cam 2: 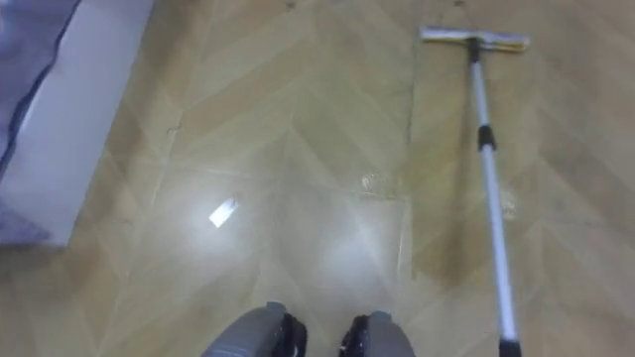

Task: Mop floor

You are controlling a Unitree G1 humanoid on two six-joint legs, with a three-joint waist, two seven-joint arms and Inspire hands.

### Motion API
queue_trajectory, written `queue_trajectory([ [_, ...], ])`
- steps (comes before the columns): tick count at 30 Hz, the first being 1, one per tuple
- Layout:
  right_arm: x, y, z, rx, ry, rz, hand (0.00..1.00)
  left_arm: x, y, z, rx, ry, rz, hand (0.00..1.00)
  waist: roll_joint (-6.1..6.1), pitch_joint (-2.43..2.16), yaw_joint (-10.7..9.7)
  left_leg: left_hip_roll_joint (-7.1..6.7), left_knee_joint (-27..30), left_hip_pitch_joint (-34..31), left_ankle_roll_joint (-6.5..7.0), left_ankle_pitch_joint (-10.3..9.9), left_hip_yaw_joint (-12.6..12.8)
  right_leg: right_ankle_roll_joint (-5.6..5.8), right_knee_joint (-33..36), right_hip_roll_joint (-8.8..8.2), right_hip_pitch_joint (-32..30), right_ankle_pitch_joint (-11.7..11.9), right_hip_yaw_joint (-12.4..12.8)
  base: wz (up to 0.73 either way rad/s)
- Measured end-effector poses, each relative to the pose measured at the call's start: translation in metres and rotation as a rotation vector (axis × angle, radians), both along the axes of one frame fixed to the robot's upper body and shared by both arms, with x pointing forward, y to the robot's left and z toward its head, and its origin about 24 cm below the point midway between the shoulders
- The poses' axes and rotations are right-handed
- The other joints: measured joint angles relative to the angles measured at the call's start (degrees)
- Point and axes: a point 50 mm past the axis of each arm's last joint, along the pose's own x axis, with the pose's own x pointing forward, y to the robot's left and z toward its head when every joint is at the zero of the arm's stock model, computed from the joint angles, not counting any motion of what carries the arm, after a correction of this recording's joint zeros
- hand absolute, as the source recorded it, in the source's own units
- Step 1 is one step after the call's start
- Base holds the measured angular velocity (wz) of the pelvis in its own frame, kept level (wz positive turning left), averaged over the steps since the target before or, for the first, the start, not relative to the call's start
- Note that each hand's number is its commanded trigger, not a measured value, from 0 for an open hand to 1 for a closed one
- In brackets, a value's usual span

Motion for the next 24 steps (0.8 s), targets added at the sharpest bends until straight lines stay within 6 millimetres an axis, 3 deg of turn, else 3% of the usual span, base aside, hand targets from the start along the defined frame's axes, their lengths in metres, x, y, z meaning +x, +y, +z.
queue_trajectory([
  [1, 0.001, 0.000, 0.000, 0.018, -0.011, -0.006, 1.00, -0.002, 0.000, 0.000, -0.004, 0.010, -0.006, 0.00, 0.16, 0.05, 0.2, 0.69, 0.3, -0.3, -0.37, 0.7, 0.9, -0.03, -0.7, 0.60, 0.6, 0.0, 0.1, 0.71],
  [4, -0.033, 0.007, -0.014, 0.100, 0.044, -0.067, 1.00, -0.012, -0.002, -0.001, -0.042, 0.045, 0.003, 0.00, 0.39, 0.01, 0.1, 0.54, -3.2, 2.8, 0.05, 0.7, 2.7, 0.40, -2.4, 1.80, 2.9, -0.3, 2.9, 0.72],
  [6, -0.076, 0.001, -0.021, 0.092, 0.145, -0.103, 1.00, -0.009, -0.008, -0.003, -0.058, 0.046, -0.026, 0.00, 1.08, -0.15, 0.0, 0.61, -5.5, 4.6, 3.16, 0.0, 4.8, 1.13, -2.3, 2.12, 3.6, -0.7, 4.9, 0.29],
  [7, -0.087, 0.000, -0.023, 0.088, 0.173, -0.107, 1.00, -0.011, -0.010, -0.003, -0.065, 0.050, -0.027, 0.00, 1.28, -0.21, 0.1, 0.64, -5.5, 4.7, 3.37, -0.1, 5.0, 1.16, -2.1, 2.11, 3.6, -0.7, 5.1, -0.07],
  [8, -0.111, 0.000, -0.025, 0.078, 0.237, -0.106, 1.00, -0.011, -0.013, -0.004, -0.079, 0.045, -0.017, 0.00, 1.83, -0.46, -0.2, 0.68, -5.1, 4.8, 3.41, -0.8, 5.2, 1.23, -1.3, 2.02, 3.4, -0.6, 5.1, -0.18],
  [9, -0.134, 0.002, -0.027, 0.074, 0.301, -0.107, 1.00, -0.008, -0.015, -0.004, -0.084, 0.027, -0.019, 0.00, 2.32, -0.76, -0.5, 0.73, -4.4, 4.8, 3.45, -1.6, 5.4, 2.36, 1.1, 1.96, 2.9, 0.0, 5.2, -0.18],
  [12, -0.162, 0.016, -0.031, 0.095, 0.419, -0.105, 1.00, -0.001, -0.016, -0.004, -0.085, -0.014, -0.017, 0.00, 3.32, -1.28, -1.5, 1.44, -3.6, 5.2, 3.31, -2.7, 5.5, 4.94, 5.9, 1.83, 0.6, 3.4, 4.9, -0.20],
  [13, -0.166, 0.025, -0.034, 0.112, 0.452, -0.108, 1.00, 0.004, -0.017, -0.003, -0.085, -0.033, -0.023, 0.00, 3.65, -1.02, -2.4, 1.83, -3.7, 5.6, 3.29, -2.8, 5.4, 5.65, 7.1, 2.02, -0.6, 4.9, 5.0, -0.35],
  [14, -0.168, 0.033, -0.036, 0.118, 0.471, -0.109, 1.00, 0.010, -0.020, -0.004, -0.081, -0.049, -0.019, 0.00, 3.87, -0.82, -2.6, 1.93, -4.1, 6.0, 3.20, -2.7, 5.1, 5.65, 5.7, 2.30, -1.4, 4.7, 6.2, -0.49],
  [16, -0.157, 0.039, -0.038, 0.107, 0.471, -0.087, 1.00, 0.014, -0.027, -0.004, -0.077, -0.061, -0.014, 0.00, 4.09, -0.53, -2.7, 1.64, -4.2, 6.2, 3.06, -2.6, 5.1, 6.06, -1.3, 1.03, -2.4, 5.4, 9.0, -0.47],
  [17, -0.151, 0.040, -0.039, 0.092, 0.464, -0.083, 1.00, 0.014, -0.030, -0.005, -0.078, -0.060, -0.009, 0.00, 3.63, 0.00, -2.7, 1.55, -4.2, 6.5, 2.68, -2.8, 4.7, 4.54, -2.8, 0.04, -2.2, 6.7, 8.2, -0.37],
  [19, -0.131, 0.042, -0.039, 0.071, 0.430, -0.078, 1.00, 0.014, -0.032, -0.006, -0.069, -0.051, -0.003, 0.00, 3.61, 0.05, -2.7, 1.41, -5.7, 7.4, 1.71, -2.3, 3.7, 3.33, -4.6, 0.02, -0.8, 7.3, 6.9, -0.20],
  [22, -0.095, 0.037, -0.034, 0.016, 0.369, -0.079, 1.00, 0.013, -0.028, -0.005, -0.057, -0.037, -0.006, 0.00, 2.97, 0.44, -2.7, 1.71, -9.3, 10.4, 0.37, -0.9, 2.1, 2.52, -8.5, 0.62, 2.5, 8.3, 5.5, 0.11],
  [24, -0.061, 0.033, -0.028, -0.011, 0.276, -0.065, 1.00, 0.011, -0.020, -0.004, -0.040, -0.032, 0.011, 0.00, 1.99, 0.79, -1.3, 2.59, -12.8, 13.2, -0.50, 0.7, 1.6, 1.49, -12.3, 1.38, 5.4, 9.8, 4.6, 0.04],
])
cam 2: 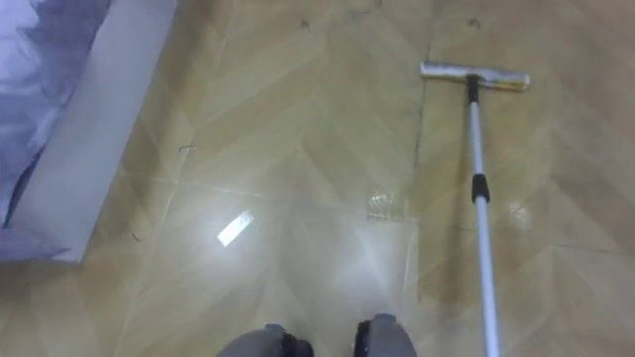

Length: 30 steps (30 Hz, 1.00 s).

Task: Mop floor

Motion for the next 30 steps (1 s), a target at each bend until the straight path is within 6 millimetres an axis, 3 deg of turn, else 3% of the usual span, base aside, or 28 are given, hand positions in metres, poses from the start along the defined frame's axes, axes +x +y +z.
queue_trajectory([
  [3, 0.028, -0.001, 0.005, 0.018, -0.113, 0.027, 1.00, -0.003, 0.012, 0.002, 0.030, 0.015, 0.001, 0.00, -1.22, 0.13, 0.9, 0.65, -3.4, 3.2, -1.11, 1.3, -1.8, -1.02, -4.3, 0.70, 4.4, 0.9, -2.3, 0.24],
  [7, 0.035, 0.001, 0.005, 0.078, -0.200, -0.008, 1.00, -0.007, 0.015, 0.002, 0.035, 0.031, 0.014, 0.00, -1.34, -0.06, 1.3, 1.29, -7.9, 9.8, -2.16, 2.1, -3.0, -1.42, -9.4, 1.04, 12.3, 0.9, -5.5, 0.43],
  [10, 0.014, 0.004, -0.002, 0.124, -0.188, -0.055, 1.00, -0.015, 0.017, 0.002, 0.040, 0.042, 0.032, 0.00, -1.72, -0.38, 1.3, 1.93, -13.0, 16.1, -2.72, 3.1, -3.0, -1.51, -14.7, 1.81, 19.3, 1.1, -6.6, 0.21],
  [11, -0.003, 0.005, -0.006, 0.140, -0.161, -0.067, 1.00, -0.021, 0.019, 0.002, 0.045, 0.053, 0.042, 0.00, -2.15, -0.65, 1.2, 1.95, -15.3, 19.3, -2.88, 3.9, -3.0, -1.47, -17.0, 1.91, 22.4, 1.3, -6.9, 0.15],
  [12, -0.023, 0.005, -0.010, 0.158, -0.117, -0.072, 1.00, -0.025, 0.021, 0.002, 0.050, 0.063, 0.054, 0.00, -2.56, -1.22, 1.2, 1.91, -17.8, 22.1, -2.99, 4.7, -2.9, -1.35, -19.4, 2.09, 25.2, 1.6, -7.1, 0.16],
  [13, -0.033, 0.006, -0.011, 0.165, -0.095, -0.074, 1.00, -0.027, 0.022, 0.002, 0.052, 0.064, 0.066, 0.00, -2.70, -1.39, 1.1, 1.94, -18.9, 23.3, -3.08, 5.0, -2.9, -1.33, -20.6, 2.22, 26.4, 1.8, -7.2, 0.10],
  [15, -0.065, 0.010, -0.015, 0.186, -0.019, -0.067, 1.00, -0.037, 0.025, 0.003, 0.063, 0.084, 0.089, 0.00, -3.46, -2.23, 0.9, 1.98, -23.0, 27.8, -3.39, 5.6, -2.9, -1.31, -23.7, 2.68, 30.1, 1.9, -7.0, -0.06],
  [18, -0.090, 0.010, -0.016, 0.181, 0.058, -0.010, 1.00, -0.048, 0.026, 0.003, 0.076, 0.119, 0.058, 0.00, -3.88, -2.38, -0.8, 2.03, -27.4, 33.4, -3.57, 6.4, -2.4, -1.27, -26.2, 3.13, 34.5, 1.9, -6.5, -0.10],
  [23, -0.097, 0.012, -0.016, 0.174, 0.109, 0.101, 1.00, -0.052, 0.027, 0.003, 0.090, 0.136, 0.013, 0.00, -3.53, -2.16, -2.3, 2.81, -30.4, 38.5, -3.60, 6.5, -0.7, -1.33, -28.4, 4.54, 38.4, 2.2, -3.5, -0.30],
  [27, -0.094, 0.017, -0.018, 0.182, 0.107, 0.137, 1.00, -0.052, 0.027, 0.003, 0.077, 0.140, -0.006, 0.00, -3.33, -2.46, -2.6, 3.06, -31.1, 39.5, -3.60, 6.5, -0.1, -1.25, -29.7, 5.19, 39.6, 2.8, -1.7, -0.29],
  [30, -0.091, 0.021, -0.019, 0.188, 0.099, 0.145, 1.00, -0.056, 0.026, 0.003, 0.063, 0.167, -0.042, 0.00, -2.80, -2.22, -3.2, 3.19, -31.7, 40.6, -3.58, 6.5, 0.5, -0.89, -31.5, 5.70, 40.4, 3.7, -0.1, -0.18],
])
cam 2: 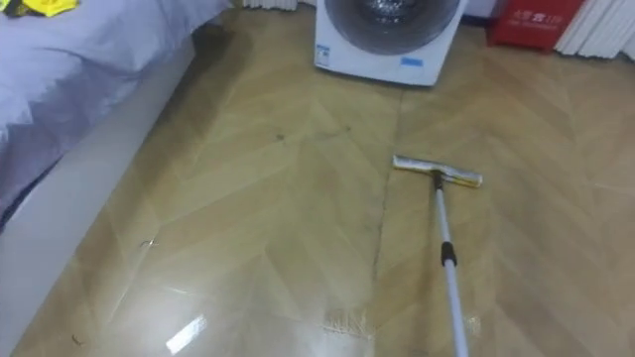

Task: Mop floor

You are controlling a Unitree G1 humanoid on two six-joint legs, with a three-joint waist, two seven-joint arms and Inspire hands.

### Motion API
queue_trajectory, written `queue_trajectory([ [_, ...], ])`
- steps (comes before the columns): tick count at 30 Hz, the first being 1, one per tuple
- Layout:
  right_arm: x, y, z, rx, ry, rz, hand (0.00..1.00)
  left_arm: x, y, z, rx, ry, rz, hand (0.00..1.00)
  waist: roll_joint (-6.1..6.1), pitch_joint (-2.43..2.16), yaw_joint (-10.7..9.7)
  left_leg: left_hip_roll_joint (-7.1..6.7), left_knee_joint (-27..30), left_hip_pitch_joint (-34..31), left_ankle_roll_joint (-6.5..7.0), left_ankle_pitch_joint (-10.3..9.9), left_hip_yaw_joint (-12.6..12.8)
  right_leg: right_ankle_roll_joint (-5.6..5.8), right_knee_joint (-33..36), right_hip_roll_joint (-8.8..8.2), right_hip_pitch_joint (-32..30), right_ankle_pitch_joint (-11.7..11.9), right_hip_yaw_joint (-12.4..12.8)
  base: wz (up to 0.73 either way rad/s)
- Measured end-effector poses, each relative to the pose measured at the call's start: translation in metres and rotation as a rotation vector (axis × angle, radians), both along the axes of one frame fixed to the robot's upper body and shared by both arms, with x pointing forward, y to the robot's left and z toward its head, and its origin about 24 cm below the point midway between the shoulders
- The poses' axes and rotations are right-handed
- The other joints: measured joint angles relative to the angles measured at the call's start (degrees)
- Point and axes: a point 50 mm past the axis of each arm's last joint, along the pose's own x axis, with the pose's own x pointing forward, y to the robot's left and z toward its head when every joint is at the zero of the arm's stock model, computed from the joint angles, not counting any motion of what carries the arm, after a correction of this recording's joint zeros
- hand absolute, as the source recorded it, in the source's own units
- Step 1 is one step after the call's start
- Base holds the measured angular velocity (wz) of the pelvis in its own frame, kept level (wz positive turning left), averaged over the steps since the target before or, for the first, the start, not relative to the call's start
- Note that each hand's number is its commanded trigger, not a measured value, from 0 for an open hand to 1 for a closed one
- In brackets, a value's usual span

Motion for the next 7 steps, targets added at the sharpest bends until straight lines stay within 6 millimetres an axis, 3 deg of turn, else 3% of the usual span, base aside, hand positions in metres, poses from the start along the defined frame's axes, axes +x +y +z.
queue_trajectory([
  [7, 0.0076, 0.0062, -0.0020, 0.022, -0.037, -0.022, 1.00, -0.0016, -0.0016, -0.0002, -0.025, 0.030, -0.038, 0.00, 0.65, 0.31, -0.5, -0.07, -0.7, 0.2, 0.01, 0.0, 0.2, 0.50, -1.2, 0.09, 0.0, 0.9, 0.4, -0.07],
])
